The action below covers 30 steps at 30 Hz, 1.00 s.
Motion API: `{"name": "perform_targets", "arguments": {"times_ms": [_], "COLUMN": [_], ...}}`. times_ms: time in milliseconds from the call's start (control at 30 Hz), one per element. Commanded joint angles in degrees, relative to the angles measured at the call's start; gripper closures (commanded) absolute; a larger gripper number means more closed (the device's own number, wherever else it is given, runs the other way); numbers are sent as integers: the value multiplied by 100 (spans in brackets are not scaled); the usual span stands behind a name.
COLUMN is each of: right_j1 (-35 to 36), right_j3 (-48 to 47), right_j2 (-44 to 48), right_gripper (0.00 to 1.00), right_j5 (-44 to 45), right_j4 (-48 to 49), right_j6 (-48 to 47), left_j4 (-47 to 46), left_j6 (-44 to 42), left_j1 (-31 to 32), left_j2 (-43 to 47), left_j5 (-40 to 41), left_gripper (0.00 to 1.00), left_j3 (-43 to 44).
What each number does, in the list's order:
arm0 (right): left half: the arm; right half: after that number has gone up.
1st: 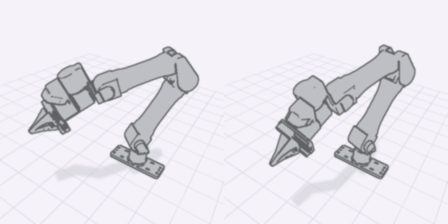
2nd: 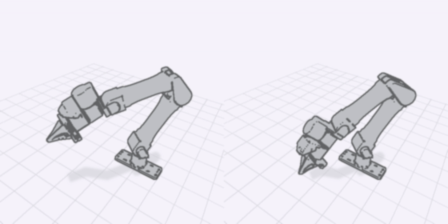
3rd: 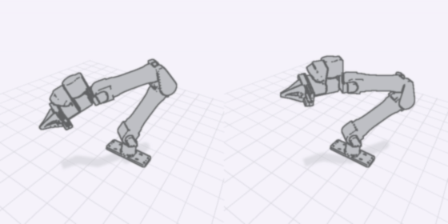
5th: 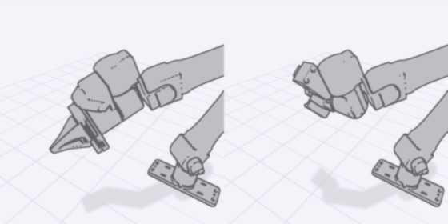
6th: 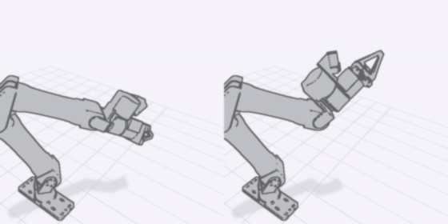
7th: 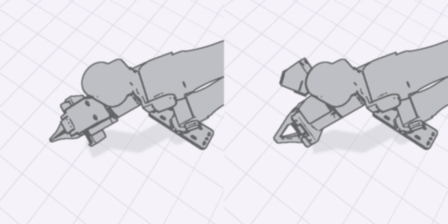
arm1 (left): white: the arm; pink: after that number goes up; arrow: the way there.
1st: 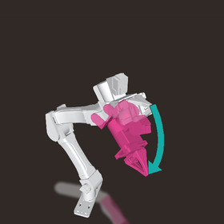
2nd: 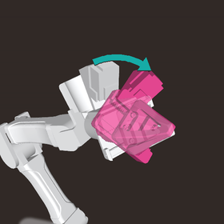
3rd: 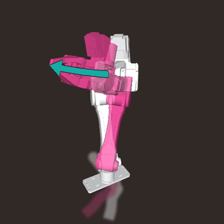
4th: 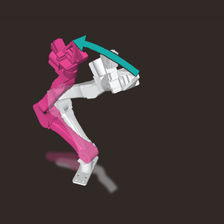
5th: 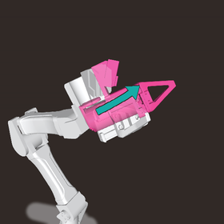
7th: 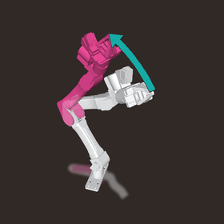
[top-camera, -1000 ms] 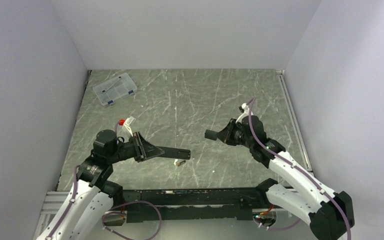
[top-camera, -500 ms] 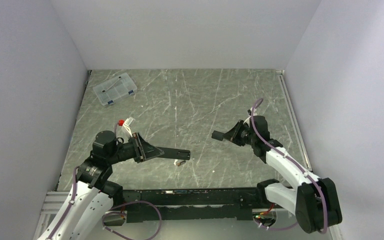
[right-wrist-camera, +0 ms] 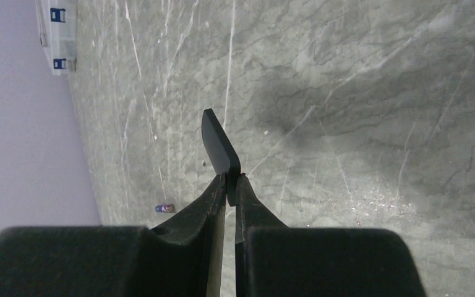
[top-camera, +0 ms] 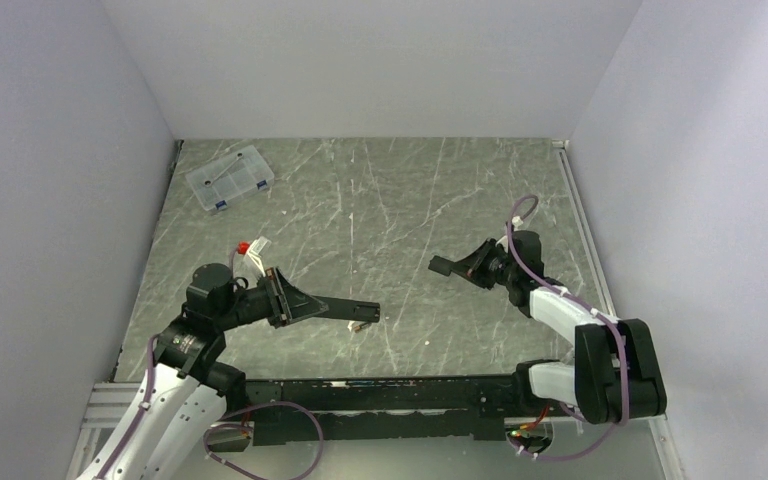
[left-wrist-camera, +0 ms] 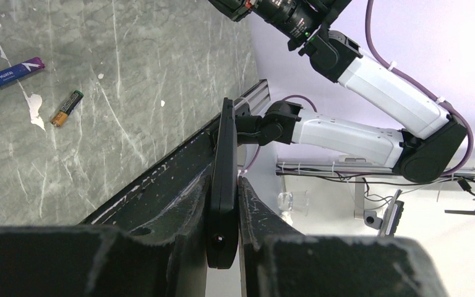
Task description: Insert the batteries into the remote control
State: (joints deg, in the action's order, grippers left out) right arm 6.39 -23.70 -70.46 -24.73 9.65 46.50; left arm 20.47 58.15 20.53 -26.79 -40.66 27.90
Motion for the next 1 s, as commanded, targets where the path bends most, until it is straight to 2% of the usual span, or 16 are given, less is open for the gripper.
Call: {"name": "perform_targets", "arguments": {"times_ms": [0,333,733,967], "right_j1": [-95,-172,-174,-180], "right_j3": [-55,-107,-93,-91], "right_j2": [-199,-729,-741,-716], "right_gripper": [100,100,83,79], "right_j5": [-56,11,52,56], "right_j4": [417,630,577,483], "right_j6": [35,-34,-97,-145], "left_j4": [-248,-157,-58,157], "left_j6": [38,-23,4,-41], "left_j1": [-23,-23,-23,-23], "left_j2": [-6,-64,32,174], "left_j5": [-75,-78,-58,-13], "left_gripper": [100,100,100,100], "left_j3": [20,141,143,231]}}
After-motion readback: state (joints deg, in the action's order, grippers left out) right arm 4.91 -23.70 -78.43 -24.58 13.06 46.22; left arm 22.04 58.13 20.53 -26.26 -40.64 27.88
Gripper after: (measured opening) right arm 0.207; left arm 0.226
